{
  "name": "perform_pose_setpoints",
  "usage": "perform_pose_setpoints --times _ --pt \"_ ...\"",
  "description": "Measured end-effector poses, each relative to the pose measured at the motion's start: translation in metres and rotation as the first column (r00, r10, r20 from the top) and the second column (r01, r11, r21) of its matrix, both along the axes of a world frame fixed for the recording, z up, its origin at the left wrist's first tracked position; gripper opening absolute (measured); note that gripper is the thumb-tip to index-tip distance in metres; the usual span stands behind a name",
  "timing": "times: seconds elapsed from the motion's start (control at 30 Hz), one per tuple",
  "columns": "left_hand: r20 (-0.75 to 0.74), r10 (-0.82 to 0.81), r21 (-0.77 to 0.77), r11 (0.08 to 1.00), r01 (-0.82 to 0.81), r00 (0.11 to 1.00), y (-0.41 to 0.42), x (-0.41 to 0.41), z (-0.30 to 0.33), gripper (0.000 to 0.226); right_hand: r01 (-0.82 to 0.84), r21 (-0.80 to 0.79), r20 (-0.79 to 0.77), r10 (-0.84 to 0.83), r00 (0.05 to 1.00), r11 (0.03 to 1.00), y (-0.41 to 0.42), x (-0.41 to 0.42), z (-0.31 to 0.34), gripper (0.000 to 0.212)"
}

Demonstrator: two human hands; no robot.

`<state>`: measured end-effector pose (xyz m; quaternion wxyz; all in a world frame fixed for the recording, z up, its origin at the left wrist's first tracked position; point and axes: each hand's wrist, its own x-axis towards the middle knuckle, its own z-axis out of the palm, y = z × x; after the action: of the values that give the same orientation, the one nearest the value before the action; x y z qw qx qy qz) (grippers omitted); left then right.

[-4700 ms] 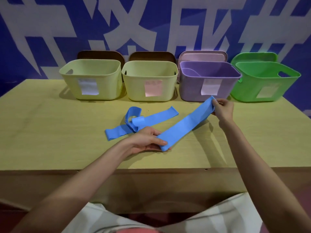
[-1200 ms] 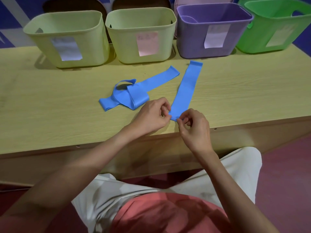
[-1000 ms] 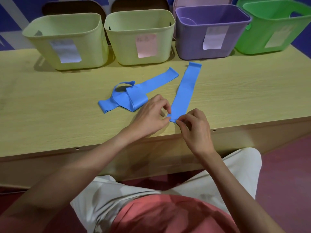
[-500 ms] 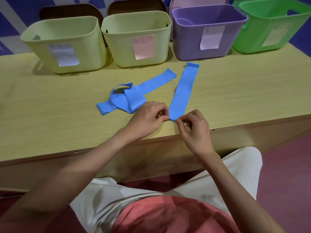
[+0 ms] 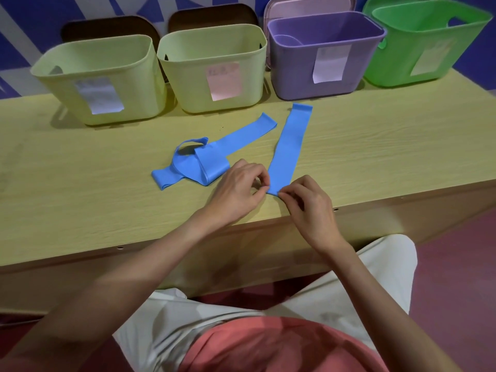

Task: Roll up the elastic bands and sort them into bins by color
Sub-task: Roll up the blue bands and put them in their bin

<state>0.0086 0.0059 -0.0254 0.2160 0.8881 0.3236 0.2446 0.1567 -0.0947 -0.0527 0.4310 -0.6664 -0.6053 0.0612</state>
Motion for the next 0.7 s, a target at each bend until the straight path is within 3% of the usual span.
perform_pose_setpoints --times 0.17,0.5,0.7 --pt "0.027 -0.059 0.134 0.99 0.054 0.998 0.001 -0.008 -0.003 0.007 -0.025 -0.009 -0.012 0.025 1.0 1.0 0.001 0.004 0.0 0.009" --pt "-0.085 -0.122 0.426 0.893 0.147 0.989 0.004 -0.009 -0.005 0.012 0.065 0.098 0.121 -0.077 0.99 0.993 0.004 -0.001 -0.005 0.01" --pt "-0.223 -0.112 0.446 0.872 0.204 0.968 0.001 -0.014 -0.002 0.03 0.153 0.107 0.094 -0.163 0.982 0.982 0.011 -0.007 -0.005 0.005"
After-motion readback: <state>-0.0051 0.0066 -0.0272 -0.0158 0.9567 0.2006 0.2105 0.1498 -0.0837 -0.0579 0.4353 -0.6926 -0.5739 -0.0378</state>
